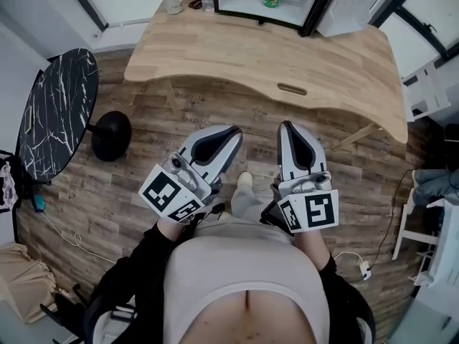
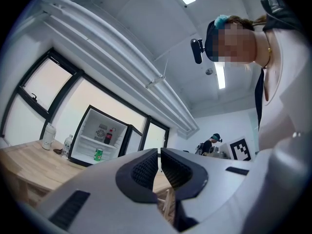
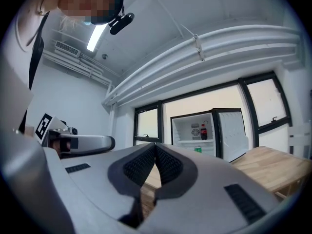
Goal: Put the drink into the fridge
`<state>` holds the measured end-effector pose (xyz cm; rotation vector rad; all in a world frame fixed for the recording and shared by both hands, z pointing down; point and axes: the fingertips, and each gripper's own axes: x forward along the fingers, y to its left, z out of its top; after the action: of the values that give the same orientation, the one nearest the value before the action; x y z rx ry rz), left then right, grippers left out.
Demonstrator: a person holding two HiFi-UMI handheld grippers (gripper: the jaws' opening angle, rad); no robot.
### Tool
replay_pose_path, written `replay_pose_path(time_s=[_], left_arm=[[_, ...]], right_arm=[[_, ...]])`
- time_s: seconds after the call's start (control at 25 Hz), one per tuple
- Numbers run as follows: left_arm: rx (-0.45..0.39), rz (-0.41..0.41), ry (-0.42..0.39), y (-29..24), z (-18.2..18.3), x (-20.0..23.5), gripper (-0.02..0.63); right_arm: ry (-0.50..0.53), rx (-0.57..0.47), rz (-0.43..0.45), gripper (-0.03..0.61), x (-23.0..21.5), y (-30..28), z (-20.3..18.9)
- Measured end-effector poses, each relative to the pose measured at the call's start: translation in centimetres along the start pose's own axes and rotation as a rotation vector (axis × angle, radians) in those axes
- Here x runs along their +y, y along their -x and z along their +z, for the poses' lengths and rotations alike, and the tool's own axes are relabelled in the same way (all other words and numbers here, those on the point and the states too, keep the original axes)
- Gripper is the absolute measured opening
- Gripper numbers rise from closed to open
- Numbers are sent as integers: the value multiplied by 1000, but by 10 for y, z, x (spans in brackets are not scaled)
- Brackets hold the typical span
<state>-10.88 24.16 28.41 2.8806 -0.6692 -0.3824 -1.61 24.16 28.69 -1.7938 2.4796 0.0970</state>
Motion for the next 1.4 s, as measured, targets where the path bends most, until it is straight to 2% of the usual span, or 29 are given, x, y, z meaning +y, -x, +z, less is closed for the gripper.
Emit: replay_pose_path(time_s=[0.28,0.6,0.92,1.4], left_arm=[[-5,-19,-6,40,7,-33,23],[0,-38,-20,63,11,-59,23],[-9,-38,-32,69,17,-70,23],[-8,-30,-1,68,5,-86,23]], right_arm=[[6,-27,-14,28,38,34,12],[6,-41,-40,28,55,65,20],[19,-46,-19,28,65,74,26],[1,-19,-16,28,67,96,17]])
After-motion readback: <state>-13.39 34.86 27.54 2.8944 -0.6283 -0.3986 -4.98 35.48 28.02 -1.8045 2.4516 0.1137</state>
